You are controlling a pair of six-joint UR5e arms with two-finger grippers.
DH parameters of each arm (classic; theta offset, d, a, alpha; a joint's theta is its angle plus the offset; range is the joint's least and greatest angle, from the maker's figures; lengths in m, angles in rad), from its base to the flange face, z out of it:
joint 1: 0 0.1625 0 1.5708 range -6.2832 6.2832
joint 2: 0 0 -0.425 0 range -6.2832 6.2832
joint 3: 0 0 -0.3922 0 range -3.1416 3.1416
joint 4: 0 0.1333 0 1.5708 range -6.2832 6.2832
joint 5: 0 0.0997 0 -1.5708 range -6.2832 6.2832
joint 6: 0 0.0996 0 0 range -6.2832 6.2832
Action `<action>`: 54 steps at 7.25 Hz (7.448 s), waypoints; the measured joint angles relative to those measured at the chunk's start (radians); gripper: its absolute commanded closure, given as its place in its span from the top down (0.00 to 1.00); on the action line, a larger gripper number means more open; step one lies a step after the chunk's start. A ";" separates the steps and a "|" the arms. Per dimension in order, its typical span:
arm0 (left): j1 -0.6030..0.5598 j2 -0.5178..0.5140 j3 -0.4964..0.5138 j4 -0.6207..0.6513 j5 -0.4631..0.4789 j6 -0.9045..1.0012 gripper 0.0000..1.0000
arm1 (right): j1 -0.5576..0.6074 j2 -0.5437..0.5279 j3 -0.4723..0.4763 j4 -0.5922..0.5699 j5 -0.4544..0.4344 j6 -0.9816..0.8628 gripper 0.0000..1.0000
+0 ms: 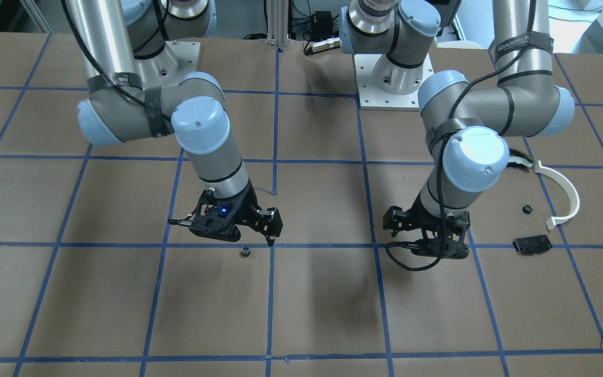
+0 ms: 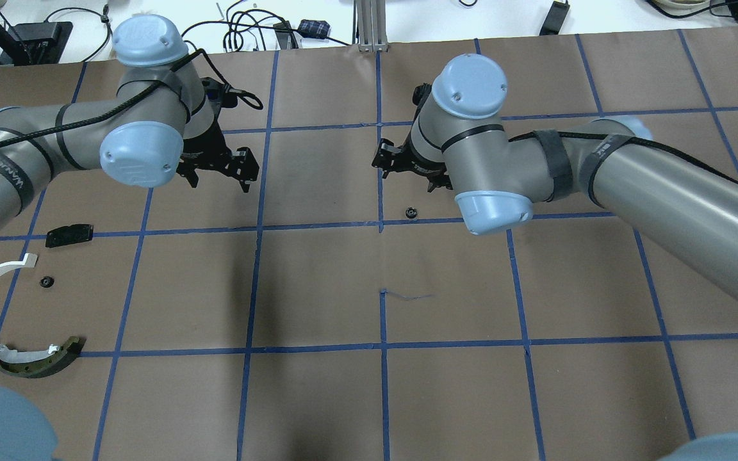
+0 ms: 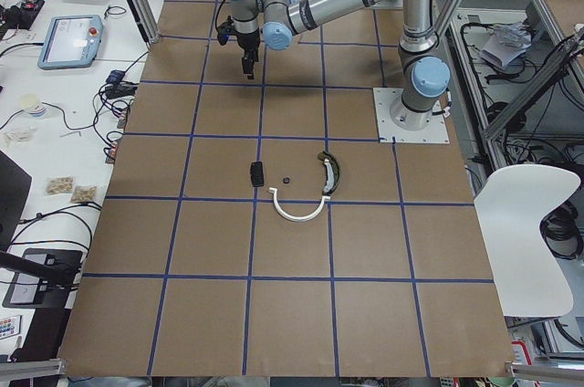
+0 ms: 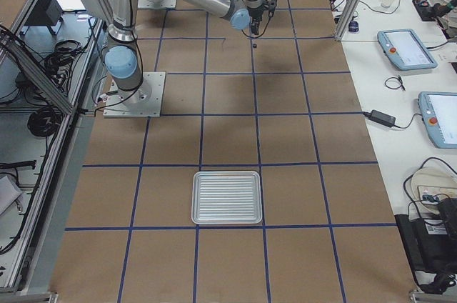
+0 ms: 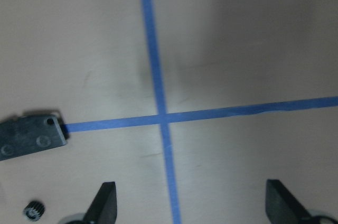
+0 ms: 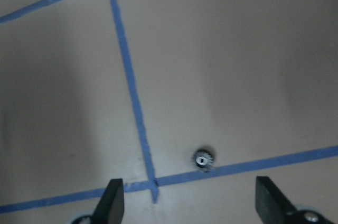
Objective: Place bearing gear from tray to pile
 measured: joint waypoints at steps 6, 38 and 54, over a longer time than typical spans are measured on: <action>-0.177 -0.076 -0.001 0.163 -0.136 -0.228 1.00 | -0.183 -0.267 -0.217 0.658 -0.138 -0.383 1.00; 0.450 -0.035 -0.030 -0.002 -0.061 0.628 0.00 | -0.183 -0.283 -0.266 0.648 -0.126 -0.382 1.00; 0.762 -0.057 -0.132 -0.005 -0.020 0.879 1.00 | -0.183 -0.284 -0.264 0.638 -0.125 -0.382 1.00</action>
